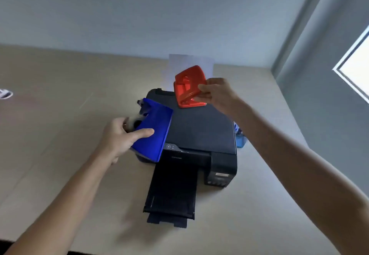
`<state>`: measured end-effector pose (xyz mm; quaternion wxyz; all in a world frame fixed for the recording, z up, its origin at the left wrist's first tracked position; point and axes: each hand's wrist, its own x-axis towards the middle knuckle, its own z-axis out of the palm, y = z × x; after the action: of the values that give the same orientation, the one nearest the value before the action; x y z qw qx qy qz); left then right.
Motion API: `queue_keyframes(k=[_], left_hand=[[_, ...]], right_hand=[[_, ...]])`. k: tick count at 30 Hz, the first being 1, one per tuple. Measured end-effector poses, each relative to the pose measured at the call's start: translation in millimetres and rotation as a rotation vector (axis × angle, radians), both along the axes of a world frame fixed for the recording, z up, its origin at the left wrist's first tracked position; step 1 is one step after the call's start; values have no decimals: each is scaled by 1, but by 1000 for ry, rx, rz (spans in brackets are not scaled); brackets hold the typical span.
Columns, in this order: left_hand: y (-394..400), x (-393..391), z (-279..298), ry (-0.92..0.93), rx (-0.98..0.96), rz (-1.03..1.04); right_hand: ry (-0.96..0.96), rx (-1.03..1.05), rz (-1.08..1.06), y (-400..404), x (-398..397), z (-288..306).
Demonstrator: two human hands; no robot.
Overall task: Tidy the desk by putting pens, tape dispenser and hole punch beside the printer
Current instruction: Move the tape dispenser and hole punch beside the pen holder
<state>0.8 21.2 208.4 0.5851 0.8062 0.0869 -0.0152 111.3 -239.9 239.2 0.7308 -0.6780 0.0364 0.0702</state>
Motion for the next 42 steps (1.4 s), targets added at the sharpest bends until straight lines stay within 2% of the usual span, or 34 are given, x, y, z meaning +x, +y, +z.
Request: queue_keyframes(k=[4, 9, 12, 14, 18, 29, 35, 42], left_hand=[[-113, -4, -14, 17, 70, -242], [-235, -16, -54, 267, 26, -416], [-293, -27, -76, 361, 32, -464], [-324, -30, -94, 360, 127, -454], [-356, -23, -124, 221, 422, -416], [-378, 11, -185, 242, 760, -244], [-393, 32, -190, 297, 796, -232], [-403, 56, -190, 311, 777, -244]], right_hand=[[5, -9, -153, -112, -22, -11], [71, 13, -358, -225, -59, -38], [140, 4, -456, -276, -74, -61], [194, -2, -501, -299, -80, -78], [289, -19, -533, -317, -86, -112], [423, -42, -472, -308, -57, -197], [423, -119, -444, -295, -37, -233], [433, -112, -478, -297, -19, -254]])
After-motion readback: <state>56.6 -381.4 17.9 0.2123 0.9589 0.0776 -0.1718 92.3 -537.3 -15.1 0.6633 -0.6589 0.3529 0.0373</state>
